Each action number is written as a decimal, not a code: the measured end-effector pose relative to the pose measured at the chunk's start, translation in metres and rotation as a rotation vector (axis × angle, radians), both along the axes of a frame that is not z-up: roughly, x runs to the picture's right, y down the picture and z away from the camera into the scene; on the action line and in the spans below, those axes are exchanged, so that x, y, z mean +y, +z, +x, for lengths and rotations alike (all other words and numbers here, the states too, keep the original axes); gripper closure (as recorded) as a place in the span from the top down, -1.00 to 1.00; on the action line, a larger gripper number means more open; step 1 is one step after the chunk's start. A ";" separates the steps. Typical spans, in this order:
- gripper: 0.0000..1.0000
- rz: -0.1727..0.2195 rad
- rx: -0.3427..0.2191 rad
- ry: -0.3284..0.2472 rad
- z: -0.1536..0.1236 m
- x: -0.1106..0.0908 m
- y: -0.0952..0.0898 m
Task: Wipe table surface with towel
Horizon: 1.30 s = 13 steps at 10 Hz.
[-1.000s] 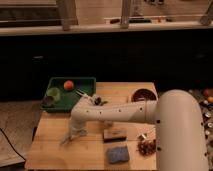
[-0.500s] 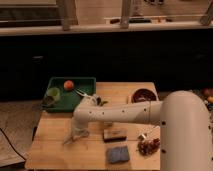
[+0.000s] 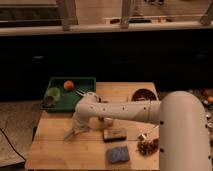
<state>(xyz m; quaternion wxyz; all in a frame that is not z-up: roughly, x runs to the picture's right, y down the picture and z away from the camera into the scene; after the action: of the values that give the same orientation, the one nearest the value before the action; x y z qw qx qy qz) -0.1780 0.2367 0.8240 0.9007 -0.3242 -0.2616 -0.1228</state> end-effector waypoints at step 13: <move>-1.00 -0.082 -0.319 -0.236 -0.066 0.059 -0.064</move>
<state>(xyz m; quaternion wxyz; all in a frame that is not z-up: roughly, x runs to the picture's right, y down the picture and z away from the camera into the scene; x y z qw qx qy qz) -0.2445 0.2955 0.7599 0.8133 -0.3653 -0.3661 -0.2668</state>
